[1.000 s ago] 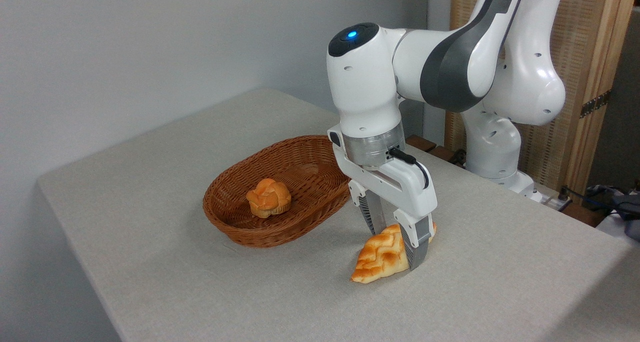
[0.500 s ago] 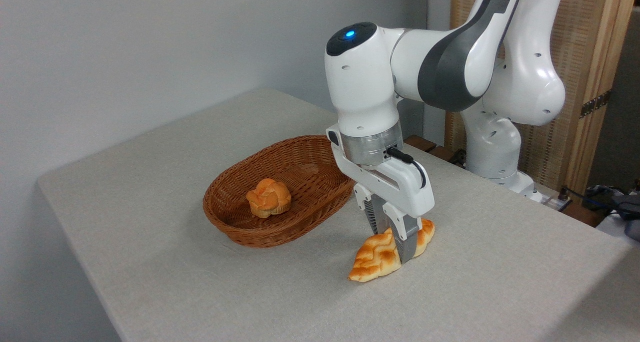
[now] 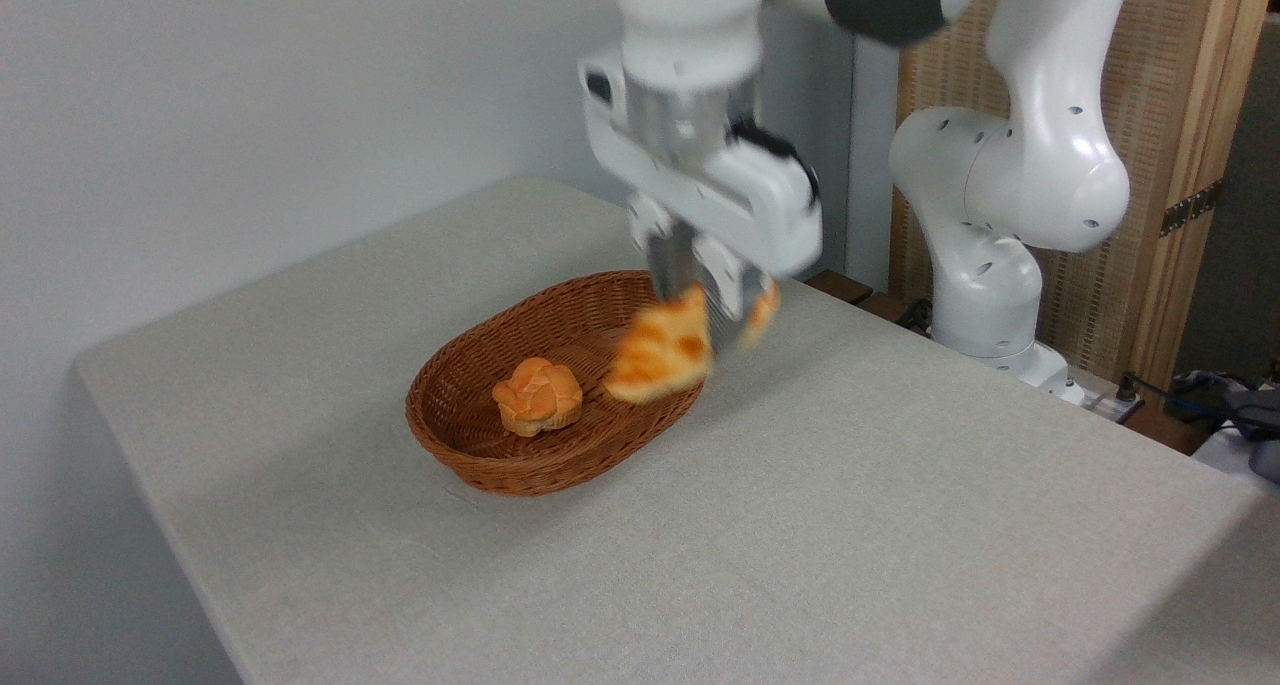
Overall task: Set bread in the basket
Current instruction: 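Lift the braided bread and carry it over the woven basket, then lower the braided bread into the basket beside the orange bun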
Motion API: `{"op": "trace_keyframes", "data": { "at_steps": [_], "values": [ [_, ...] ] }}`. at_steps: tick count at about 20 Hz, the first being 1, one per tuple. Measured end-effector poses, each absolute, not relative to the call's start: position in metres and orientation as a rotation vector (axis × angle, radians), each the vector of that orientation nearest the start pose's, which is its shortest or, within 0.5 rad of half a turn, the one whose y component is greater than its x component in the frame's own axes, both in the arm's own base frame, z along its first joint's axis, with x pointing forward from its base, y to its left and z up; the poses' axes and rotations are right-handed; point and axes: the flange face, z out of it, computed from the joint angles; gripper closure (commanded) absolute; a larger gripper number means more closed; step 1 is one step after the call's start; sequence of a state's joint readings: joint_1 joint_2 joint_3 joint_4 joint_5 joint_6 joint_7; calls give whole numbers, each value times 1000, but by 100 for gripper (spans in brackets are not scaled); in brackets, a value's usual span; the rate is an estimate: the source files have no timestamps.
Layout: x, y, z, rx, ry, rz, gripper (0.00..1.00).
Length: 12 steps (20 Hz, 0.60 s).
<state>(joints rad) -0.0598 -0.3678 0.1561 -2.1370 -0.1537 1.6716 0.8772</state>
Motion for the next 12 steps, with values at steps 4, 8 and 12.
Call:
{"op": "trace_keyframes", "data": {
  "at_steps": [4,8,12],
  "values": [
    [439,-24,574,-3195,1285,-91,60],
    [451,-104,539,-3121,1467,36,58],
    [468,-139,500,-3086,1526,94,43]
  ]
}}
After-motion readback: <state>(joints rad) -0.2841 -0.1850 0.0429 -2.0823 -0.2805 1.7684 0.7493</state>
